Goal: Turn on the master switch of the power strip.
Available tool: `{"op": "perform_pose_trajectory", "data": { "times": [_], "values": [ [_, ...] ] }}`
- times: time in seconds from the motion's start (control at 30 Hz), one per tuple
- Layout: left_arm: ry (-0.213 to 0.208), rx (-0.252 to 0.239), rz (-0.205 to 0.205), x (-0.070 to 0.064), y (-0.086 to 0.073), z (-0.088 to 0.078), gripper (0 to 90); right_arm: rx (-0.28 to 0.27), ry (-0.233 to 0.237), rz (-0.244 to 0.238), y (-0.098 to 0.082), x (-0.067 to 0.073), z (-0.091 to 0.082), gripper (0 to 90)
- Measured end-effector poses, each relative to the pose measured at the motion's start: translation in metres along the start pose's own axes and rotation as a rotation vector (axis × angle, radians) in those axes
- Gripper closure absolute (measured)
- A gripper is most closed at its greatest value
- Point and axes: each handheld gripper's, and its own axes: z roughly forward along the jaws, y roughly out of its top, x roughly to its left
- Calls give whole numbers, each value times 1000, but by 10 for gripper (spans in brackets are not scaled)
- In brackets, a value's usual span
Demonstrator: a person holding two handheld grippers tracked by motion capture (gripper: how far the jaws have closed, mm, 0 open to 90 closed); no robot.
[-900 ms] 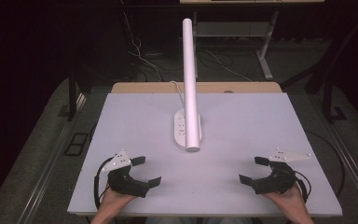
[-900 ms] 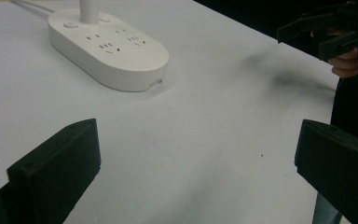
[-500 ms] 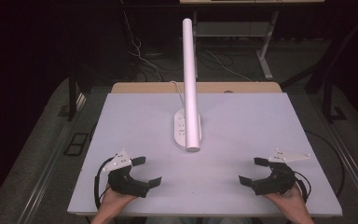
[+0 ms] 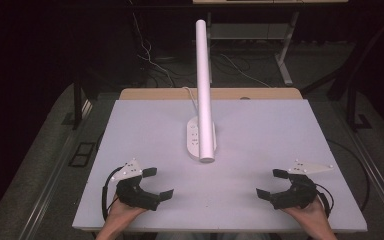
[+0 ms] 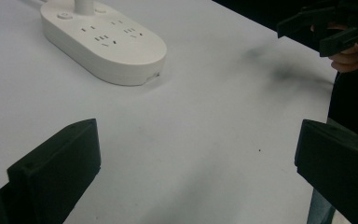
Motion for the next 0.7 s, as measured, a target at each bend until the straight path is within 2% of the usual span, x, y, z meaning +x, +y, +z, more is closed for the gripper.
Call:
{"op": "perform_pose_trajectory", "data": {
  "times": [0.13,0.2,0.37,0.7],
  "values": [
    [3,-3,-6,1,2,-1,0,-1,1,0,0,-1,0,3],
    [-1,-22,-30,4,3,-3,0,-1,2,-5,0,-1,0,3],
    [9,-24,-28,6,10,-7,0,5,3,0,1,-1,1,3],
    [-7,-6,-26,10,21,-4,0,7,-1,-1,1,-2,2,3]
  ]
}}
